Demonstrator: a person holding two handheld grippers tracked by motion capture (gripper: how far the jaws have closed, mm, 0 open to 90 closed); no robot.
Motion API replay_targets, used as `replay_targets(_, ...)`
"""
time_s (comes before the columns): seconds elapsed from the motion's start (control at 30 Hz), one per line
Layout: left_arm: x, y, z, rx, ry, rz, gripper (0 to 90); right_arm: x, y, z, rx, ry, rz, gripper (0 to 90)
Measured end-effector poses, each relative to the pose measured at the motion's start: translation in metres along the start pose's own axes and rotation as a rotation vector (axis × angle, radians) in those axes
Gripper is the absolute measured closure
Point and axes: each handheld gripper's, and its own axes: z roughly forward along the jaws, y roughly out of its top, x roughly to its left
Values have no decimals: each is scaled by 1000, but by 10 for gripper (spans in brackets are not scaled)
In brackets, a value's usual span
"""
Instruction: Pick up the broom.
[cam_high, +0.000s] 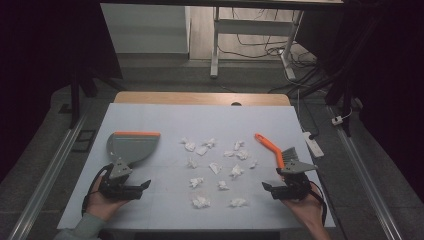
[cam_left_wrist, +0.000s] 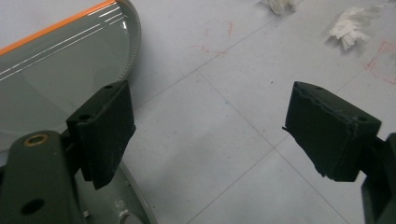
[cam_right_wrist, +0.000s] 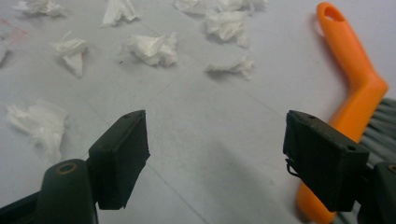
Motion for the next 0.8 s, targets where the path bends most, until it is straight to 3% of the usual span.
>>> replay_targets(0.17, 1, 0, -1, -11, -8, 4, 165, -14, 30, 0, 42, -22, 44, 231)
replay_targets(0.3, 1, 0, 0, -11, -10, 10, 164, -24, 41, 4, 74, -67, 51, 239)
replay_targets(0.37, 0, 1, 1, -7, -10, 12, 164, -38, 52, 9, 114, -72, 60, 244)
replay_targets(0.4, 0, 1, 1, -6, -14, 16, 164, -38, 52, 9, 114, -72, 60, 244)
replay_targets(0.43, 0, 1, 1, -5, -15, 19, 161, -50, 58, 13, 143, -66, 75, 246)
replay_targets(0.47, -1, 1, 1, -3, -16, 22, 161, -50, 58, 13, 143, -66, 75, 246)
replay_targets(0.63, -1, 1, 2, 0, -17, 24, 159, -79, 70, 28, 201, -63, 116, 273)
replay_targets(0.8, -1, 1, 3, 6, -21, 28, 159, -91, 74, 40, 234, -91, 112, 301)
